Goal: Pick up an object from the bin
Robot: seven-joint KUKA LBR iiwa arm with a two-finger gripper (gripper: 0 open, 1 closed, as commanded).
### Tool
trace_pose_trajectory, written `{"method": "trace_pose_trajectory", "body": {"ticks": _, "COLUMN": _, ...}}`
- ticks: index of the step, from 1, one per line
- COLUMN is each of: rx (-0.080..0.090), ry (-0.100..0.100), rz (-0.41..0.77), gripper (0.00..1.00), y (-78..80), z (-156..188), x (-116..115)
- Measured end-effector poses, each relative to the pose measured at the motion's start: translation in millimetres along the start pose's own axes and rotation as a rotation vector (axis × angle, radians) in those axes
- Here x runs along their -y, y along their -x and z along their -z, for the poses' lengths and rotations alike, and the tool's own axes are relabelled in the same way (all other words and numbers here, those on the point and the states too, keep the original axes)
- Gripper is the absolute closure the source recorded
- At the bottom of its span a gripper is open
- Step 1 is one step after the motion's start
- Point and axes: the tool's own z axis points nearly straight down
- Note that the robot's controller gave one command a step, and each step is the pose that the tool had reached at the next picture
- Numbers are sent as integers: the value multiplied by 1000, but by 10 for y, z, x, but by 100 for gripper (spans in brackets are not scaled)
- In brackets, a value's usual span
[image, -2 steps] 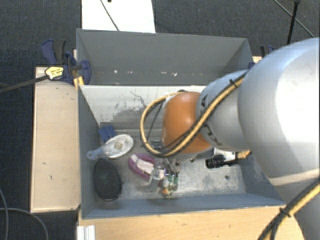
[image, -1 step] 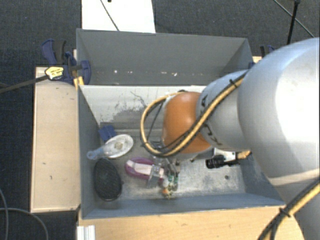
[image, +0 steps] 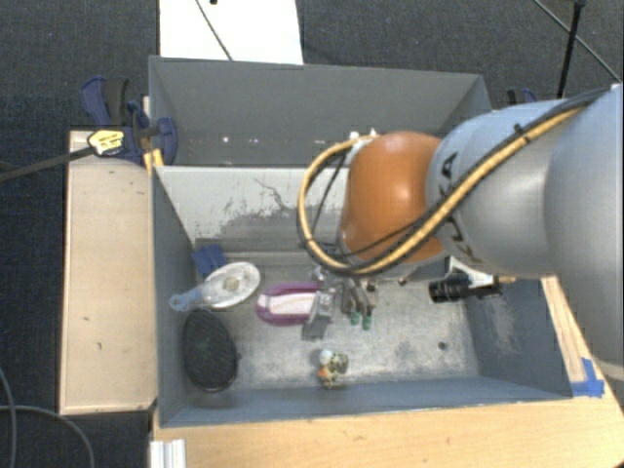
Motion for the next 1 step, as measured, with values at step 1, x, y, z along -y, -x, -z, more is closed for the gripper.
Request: {"method": "trace_pose_trajectory", "body": {"ticks": 1, "rx": -2, "ry": -1, "rz": 68, "gripper": 100, "y": -144, "z": 528, "x": -15}}
